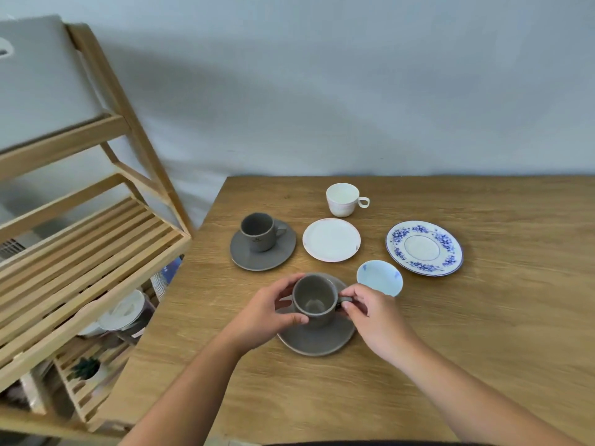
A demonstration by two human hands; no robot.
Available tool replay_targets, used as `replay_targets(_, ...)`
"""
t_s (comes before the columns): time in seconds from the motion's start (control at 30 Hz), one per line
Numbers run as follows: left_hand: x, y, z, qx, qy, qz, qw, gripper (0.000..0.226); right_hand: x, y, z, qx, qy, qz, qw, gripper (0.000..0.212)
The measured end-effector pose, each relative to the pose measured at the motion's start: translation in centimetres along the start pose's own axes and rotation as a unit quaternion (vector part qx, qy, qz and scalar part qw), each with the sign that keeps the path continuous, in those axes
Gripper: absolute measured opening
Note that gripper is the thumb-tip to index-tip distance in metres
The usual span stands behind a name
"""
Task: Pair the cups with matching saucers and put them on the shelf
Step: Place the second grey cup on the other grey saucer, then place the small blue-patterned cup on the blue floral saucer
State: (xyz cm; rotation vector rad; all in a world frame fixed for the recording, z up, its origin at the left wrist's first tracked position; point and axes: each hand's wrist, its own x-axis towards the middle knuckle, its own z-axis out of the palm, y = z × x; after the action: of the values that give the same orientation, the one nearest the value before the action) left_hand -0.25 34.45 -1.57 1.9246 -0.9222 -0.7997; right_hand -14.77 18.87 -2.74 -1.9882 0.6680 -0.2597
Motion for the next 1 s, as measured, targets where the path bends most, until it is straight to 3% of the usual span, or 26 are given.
replay_targets(0.3, 0.6, -0.7, -0.1, 0.006, -0.014, -0.008, 1.0, 0.076, 0.0, -0.1, 0.1, -0.038, 0.001, 0.002, 0.999, 0.021)
replay_targets(0.4, 0.7, 0.1, -0.2, 0.029, -0.011, -0.007, 1.0, 0.089, -0.7, -0.3, -1.6, -0.063, 0.074, -0.037, 0.995, 0.019)
replay_targets(0.53, 2.4, 3.2, 0.1, 0.1, 0.034, 0.071, 0.992, 0.094, -0.5, 1.1, -5.6, -0.001, 0.186, -0.036, 0.982, 0.018)
replay_targets(0.67, 6.2, 6.8, 2.0, 0.205, -0.03, 0.105, 0.973, 0.097, 0.7, 4.1, -8.0, 0.024, 0.078, 0.028, 0.996, 0.052)
replay_targets(0.83, 10.4, 8.0, 4.6, 0.316, -0.144, 0.048, 0.937, 0.098, 1.7, 6.0, -7.5, 0.03, 0.006, 0.067, 0.997, 0.087)
replay_targets(1.0, 12.0, 7.4, 5.8, 0.318, -0.153, 0.057, 0.934, 0.082, 2.4, 6.2, -6.8, 0.058, 0.022, 0.05, 0.997, 0.071)
